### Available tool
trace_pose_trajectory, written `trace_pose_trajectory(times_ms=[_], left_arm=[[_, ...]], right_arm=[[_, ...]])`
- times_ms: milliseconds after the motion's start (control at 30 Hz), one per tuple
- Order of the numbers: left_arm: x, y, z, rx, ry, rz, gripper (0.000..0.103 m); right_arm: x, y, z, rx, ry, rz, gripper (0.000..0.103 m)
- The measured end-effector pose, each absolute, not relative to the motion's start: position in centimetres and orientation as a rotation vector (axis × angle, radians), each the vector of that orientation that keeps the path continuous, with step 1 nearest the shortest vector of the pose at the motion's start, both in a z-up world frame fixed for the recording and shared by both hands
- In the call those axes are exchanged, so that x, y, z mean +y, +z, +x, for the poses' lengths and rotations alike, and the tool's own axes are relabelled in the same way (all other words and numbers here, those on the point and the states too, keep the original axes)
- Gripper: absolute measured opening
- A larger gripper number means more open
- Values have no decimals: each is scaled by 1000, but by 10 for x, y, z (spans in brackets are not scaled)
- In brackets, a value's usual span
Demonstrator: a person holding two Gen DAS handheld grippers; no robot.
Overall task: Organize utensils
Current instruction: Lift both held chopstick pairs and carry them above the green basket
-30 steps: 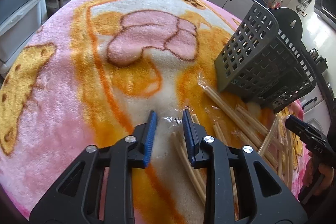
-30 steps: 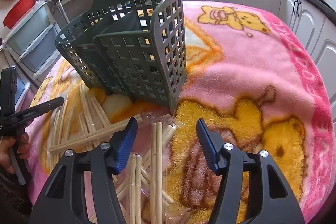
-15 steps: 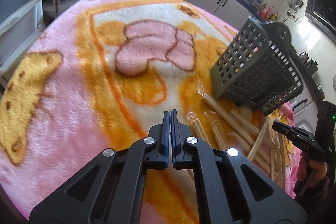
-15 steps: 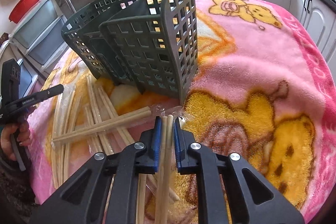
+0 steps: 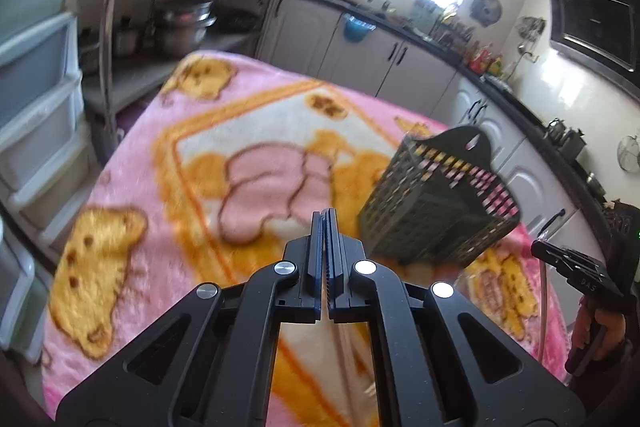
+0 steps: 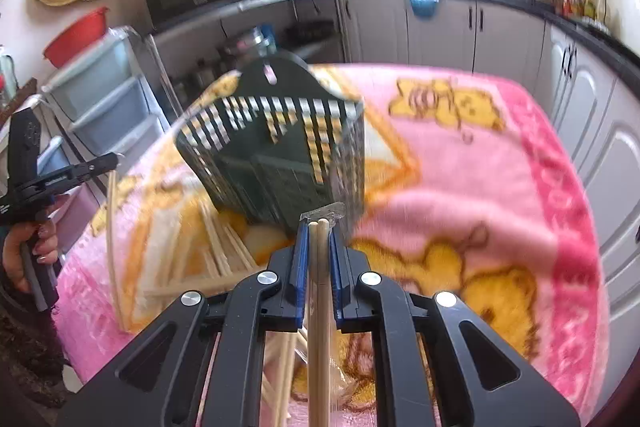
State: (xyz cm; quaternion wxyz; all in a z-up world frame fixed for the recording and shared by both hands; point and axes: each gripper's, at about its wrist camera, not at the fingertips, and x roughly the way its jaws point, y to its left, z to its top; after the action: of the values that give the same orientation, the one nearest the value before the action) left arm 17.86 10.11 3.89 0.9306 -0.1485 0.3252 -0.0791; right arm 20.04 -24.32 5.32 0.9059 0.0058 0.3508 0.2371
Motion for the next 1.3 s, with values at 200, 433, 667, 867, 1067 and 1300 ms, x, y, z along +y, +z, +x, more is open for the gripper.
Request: trace_pose_trajectory(times_ms=[200,433,667,867,1067,1300], left_arm=[[78,73,176,591,-237,-276,0],[47,108,180,521,-331,-255,0],[25,153,184,432,-425,-261,0],[9,188,198,348,-448,-254,0],[1,209,223,304,-437,-264,0],[-2,202,253,298,-374,-238,0]], right_arm=[[-244,97,188,577,542,56,10],[-242,135,195,410,563,128,10],[-229,166,212,213,545,109,10],[-223,183,234,125,528,120,10],[-222,195,252,47,507,143,10],[-223,192,280,-22,445,153,10]])
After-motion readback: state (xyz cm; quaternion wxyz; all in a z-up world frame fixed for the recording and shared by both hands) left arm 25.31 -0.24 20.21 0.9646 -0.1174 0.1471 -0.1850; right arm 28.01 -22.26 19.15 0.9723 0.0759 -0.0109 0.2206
